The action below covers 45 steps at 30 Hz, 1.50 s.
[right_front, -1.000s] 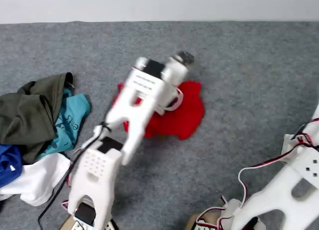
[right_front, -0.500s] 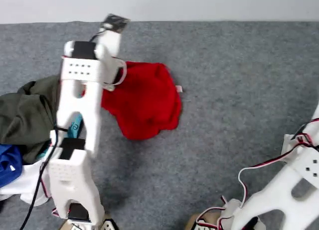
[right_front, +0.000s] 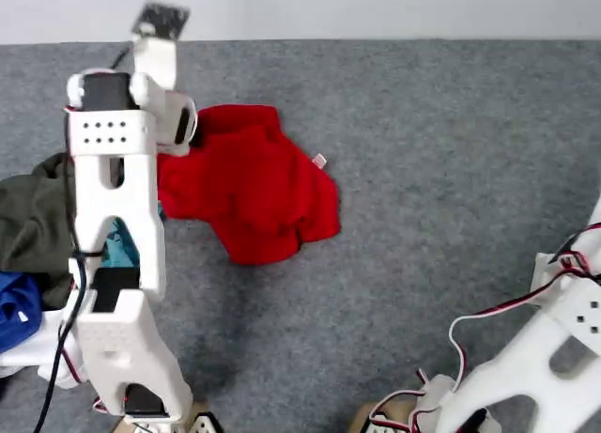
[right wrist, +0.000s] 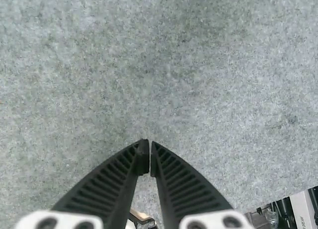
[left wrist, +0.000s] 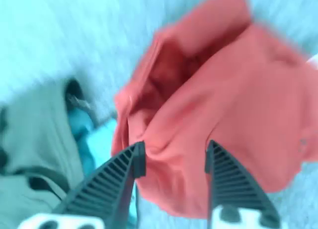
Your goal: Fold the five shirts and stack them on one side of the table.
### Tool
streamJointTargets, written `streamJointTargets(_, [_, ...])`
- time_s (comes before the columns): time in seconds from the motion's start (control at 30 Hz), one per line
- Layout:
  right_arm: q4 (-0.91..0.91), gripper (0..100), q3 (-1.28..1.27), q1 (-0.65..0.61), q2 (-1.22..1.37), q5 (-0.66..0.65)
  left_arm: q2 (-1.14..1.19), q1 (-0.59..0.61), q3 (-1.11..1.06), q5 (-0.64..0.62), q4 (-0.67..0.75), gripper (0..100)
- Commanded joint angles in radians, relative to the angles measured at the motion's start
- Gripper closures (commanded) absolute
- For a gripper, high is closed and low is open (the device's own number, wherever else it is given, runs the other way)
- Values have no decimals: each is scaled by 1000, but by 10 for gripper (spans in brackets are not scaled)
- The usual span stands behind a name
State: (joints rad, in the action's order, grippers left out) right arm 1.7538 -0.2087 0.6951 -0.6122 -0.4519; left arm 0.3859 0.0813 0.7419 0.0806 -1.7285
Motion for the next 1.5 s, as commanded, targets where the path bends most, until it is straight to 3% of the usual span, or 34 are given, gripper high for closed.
streamJointTargets(0.0, [39, 970, 40, 7, -12, -8, -127, -48, 68, 9, -28, 795])
streamJointTargets(0.23, [39, 969, -26, 8, -12, -8, -275, -270, -268, 57, -25, 797])
streamJointTargets(0.47, [39, 969, -40, 8, -12, -6, -169, -416, -556, 61, 78, 793])
streamJointTargets(0.6, [39, 969, -40, 8, -12, -5, -77, -417, -553, 89, 153, 767])
streamJointTargets(1.0, [41, 969, -40, 8, -12, -3, 150, -408, -437, 115, 157, 759])
streamJointTargets(1.3, [39, 969, -40, 8, -12, -3, 115, -408, -326, 176, 58, 979])
streamJointTargets(1.47, [38, 970, -40, 8, -12, -3, 38, -388, -309, 189, 8, 994])
